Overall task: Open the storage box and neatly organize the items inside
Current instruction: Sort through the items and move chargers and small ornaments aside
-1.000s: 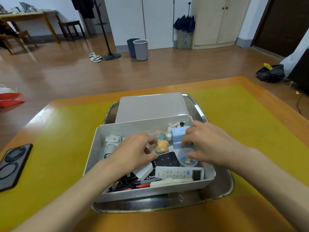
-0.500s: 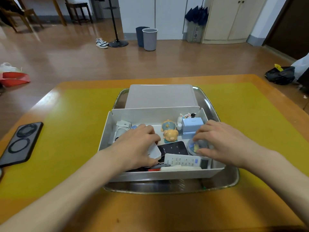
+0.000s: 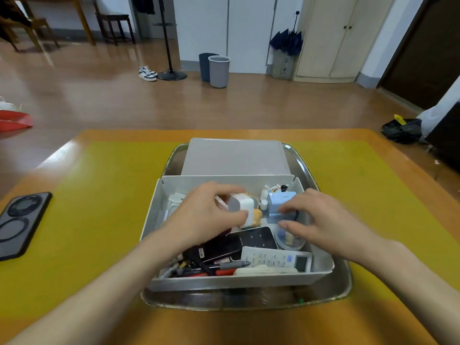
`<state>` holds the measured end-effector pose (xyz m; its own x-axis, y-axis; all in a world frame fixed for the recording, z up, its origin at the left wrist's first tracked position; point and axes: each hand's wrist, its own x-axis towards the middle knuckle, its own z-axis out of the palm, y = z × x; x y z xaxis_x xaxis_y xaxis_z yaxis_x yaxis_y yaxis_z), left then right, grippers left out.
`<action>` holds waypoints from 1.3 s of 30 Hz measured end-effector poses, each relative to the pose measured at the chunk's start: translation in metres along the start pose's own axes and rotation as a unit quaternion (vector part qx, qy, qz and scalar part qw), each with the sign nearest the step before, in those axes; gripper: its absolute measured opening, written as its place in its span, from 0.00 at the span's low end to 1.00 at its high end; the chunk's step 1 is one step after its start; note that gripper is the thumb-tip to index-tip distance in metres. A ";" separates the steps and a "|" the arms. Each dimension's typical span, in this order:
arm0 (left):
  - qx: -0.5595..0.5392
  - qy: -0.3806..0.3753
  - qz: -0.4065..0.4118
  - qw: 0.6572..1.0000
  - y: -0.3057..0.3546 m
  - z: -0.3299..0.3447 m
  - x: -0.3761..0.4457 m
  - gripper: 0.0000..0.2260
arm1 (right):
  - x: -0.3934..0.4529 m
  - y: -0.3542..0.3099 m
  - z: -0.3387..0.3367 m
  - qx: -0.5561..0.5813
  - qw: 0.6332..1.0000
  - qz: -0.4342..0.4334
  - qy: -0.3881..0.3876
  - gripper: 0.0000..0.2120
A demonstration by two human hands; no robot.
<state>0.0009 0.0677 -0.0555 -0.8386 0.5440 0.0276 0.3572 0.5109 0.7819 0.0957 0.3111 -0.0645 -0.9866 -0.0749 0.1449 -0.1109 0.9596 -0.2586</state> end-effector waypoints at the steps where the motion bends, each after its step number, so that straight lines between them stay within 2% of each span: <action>1: -0.074 0.017 -0.034 0.997 0.003 0.002 0.002 0.17 | -0.001 -0.003 0.002 0.048 0.999 0.008 0.008 0.25; 4: -0.306 -0.002 -0.124 0.944 0.010 0.012 0.005 0.12 | -0.003 -0.013 0.009 0.154 0.988 0.012 0.020 0.32; 5: -0.338 -0.013 -0.140 0.930 0.011 0.015 0.004 0.12 | -0.002 -0.017 0.011 0.172 0.985 0.009 0.029 0.32; 7: -0.340 -0.029 -0.147 0.929 0.010 0.021 0.003 0.11 | 0.000 -0.023 0.015 0.186 0.980 0.004 0.063 0.27; 11: -0.231 -0.064 -0.088 0.967 0.006 0.027 0.003 0.09 | 0.001 -0.029 0.016 0.182 0.979 -0.009 0.096 0.17; 15: -0.009 -0.026 0.020 0.999 -0.003 0.022 0.007 0.11 | 0.002 -0.011 0.007 0.126 0.988 0.037 0.078 0.15; 17: 0.041 -0.021 0.050 0.998 -0.006 0.023 0.006 0.09 | 0.001 0.004 0.002 0.039 0.997 0.041 0.054 0.13; 19: 0.090 -0.055 0.073 0.992 -0.007 0.030 0.004 0.08 | -0.001 0.012 -0.001 -0.024 0.998 0.033 0.039 0.14; 23: 0.224 -0.132 0.153 0.953 -0.009 0.049 -0.004 0.12 | -0.003 0.011 0.004 -0.103 0.994 -0.008 0.043 0.12; 28: 0.214 -0.153 0.181 0.948 -0.005 0.064 -0.007 0.18 | 0.000 0.018 -0.002 -0.093 0.993 -0.009 0.070 0.13; 32: 0.253 -0.221 0.191 0.922 0.001 0.071 -0.003 0.24 | 0.000 0.019 -0.005 -0.096 0.992 -0.016 0.079 0.15; 39: 0.254 -0.252 0.208 0.911 0.005 0.067 -0.004 0.18 | 0.001 0.020 0.001 -0.099 0.992 -0.023 0.068 0.12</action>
<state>0.0336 0.1125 -0.0932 -0.3386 0.9315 -0.1332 0.8519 0.3636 0.3768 0.0928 0.3300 -0.0706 -0.9541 -0.0954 0.2839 -0.1162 0.9916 -0.0571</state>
